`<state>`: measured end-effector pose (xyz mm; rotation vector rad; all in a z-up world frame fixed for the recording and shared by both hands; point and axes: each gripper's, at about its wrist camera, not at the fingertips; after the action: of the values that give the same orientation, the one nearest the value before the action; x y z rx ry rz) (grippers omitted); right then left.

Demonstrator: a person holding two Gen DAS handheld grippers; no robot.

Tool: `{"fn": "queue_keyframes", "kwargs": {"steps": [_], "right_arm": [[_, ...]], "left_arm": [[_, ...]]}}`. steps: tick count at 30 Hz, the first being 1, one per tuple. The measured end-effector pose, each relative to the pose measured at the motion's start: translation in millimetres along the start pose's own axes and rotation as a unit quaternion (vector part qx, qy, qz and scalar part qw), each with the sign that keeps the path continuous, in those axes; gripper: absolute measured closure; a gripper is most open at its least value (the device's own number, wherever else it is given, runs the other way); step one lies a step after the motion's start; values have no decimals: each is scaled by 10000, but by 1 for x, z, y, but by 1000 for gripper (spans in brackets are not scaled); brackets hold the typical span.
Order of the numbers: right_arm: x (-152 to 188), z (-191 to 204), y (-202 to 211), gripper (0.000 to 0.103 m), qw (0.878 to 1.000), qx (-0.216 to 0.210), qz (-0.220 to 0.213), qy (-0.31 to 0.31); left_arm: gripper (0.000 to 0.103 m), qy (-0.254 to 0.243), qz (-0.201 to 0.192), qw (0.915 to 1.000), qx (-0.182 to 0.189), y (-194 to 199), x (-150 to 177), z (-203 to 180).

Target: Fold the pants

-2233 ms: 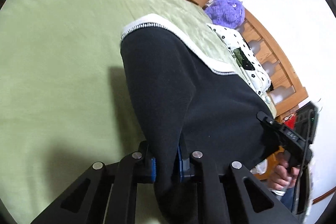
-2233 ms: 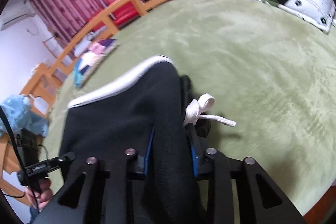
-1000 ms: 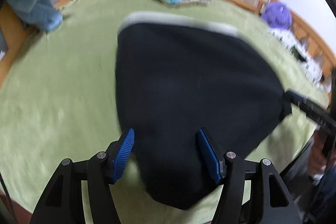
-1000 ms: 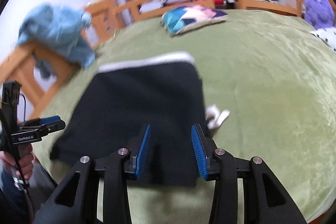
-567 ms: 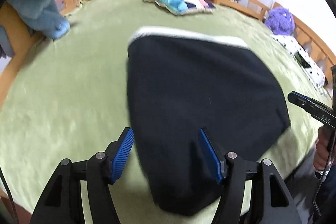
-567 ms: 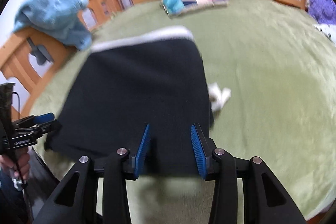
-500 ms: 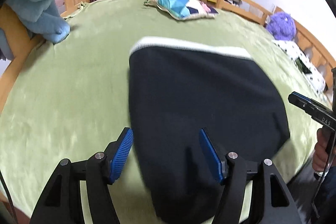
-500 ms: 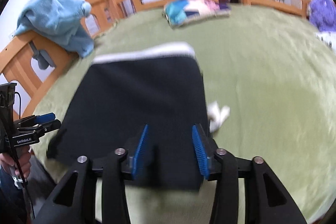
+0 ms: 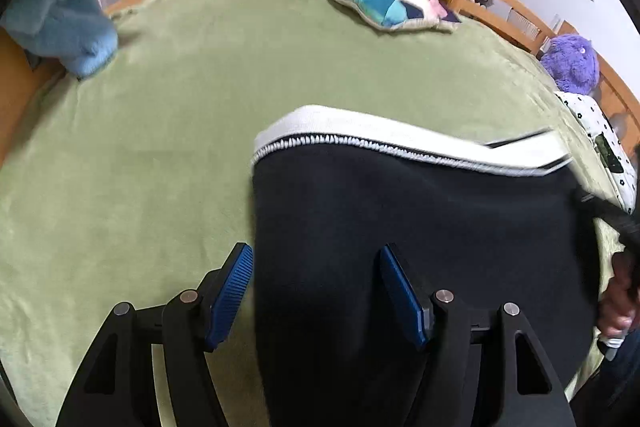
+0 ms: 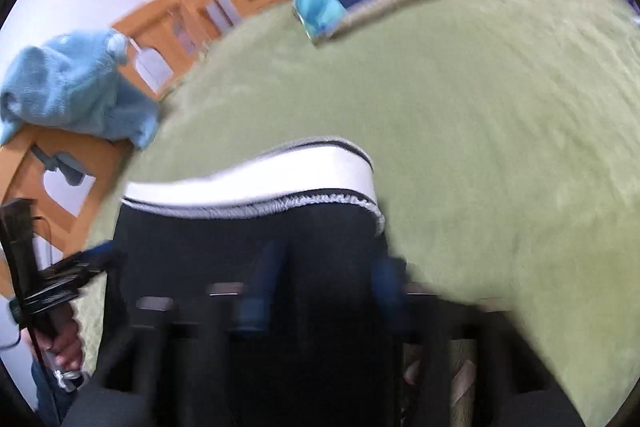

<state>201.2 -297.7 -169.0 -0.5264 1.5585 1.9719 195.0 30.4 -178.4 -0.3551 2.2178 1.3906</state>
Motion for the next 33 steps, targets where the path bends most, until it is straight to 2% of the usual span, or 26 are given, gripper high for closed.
{"fn": "queue_keyframes", "kwargs": {"steps": [1, 2, 4, 6, 9, 11, 12, 14, 16, 19, 22, 24, 28, 30, 33], "right_arm": [[-2, -10, 5, 90, 9991, -259, -93, -308], [-4, -17, 4, 90, 9980, -290, -20, -556], [-2, -14, -11, 90, 9991, 177, 213, -318], [5, -12, -21, 82, 9983, 405, 353, -244], [3, -17, -1, 67, 9969, 538, 229, -525], [4, -13, 19, 67, 9976, 493, 10, -485], [6, -8, 30, 67, 9982, 472, -72, -359], [18, -1, 52, 67, 9988, 429, -202, -110], [38, 8, 63, 67, 9989, 378, -161, 215], [74, 11, 68, 66, 9970, 520, 125, 566], [107, 12, 77, 66, 9947, 762, 80, 690], [120, 9, 81, 66, 9944, 841, 187, 610], [135, 7, 88, 67, 9890, 1269, 362, 669], [136, 1, 98, 67, 9902, 1209, 496, 486], [135, -1, 130, 65, 9929, 1130, 271, 260]], "left_arm": [[38, 30, -57, 9999, 79, 2, -1, -1], [39, 29, -131, 9998, 156, 5, -1, -4], [39, -47, -172, 9997, 146, 12, -1, -15], [37, -204, -121, 9997, 88, 15, 1, -28], [35, -595, -151, 9978, -261, 17, 12, -42], [35, -632, -88, 9970, -439, 18, 19, -39], [35, -499, -56, 9979, -400, 23, 26, -36], [35, -374, -45, 9992, -122, 36, 40, -33], [35, -468, 28, 9987, -184, 43, 57, -37], [35, -597, 194, 9975, -314, 52, 98, -43], [32, -610, -2, 9980, -186, 72, 137, -44], [27, -652, 7, 9976, -212, 81, 151, -43], [24, -501, 11, 9983, -299, 94, 154, -38], [27, -503, -72, 9978, -430, 108, 149, -46], [27, -731, -359, 9950, -572, 132, 136, -67]]}}
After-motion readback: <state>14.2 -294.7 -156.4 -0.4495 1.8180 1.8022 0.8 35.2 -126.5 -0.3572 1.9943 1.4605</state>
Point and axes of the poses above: each gripper's, at about its wrist camera, not at the fingertips, and y roughly against the way its jaws point, z to its left, x to its underside, and after that the axes turned 14 degrees about x, right-handed
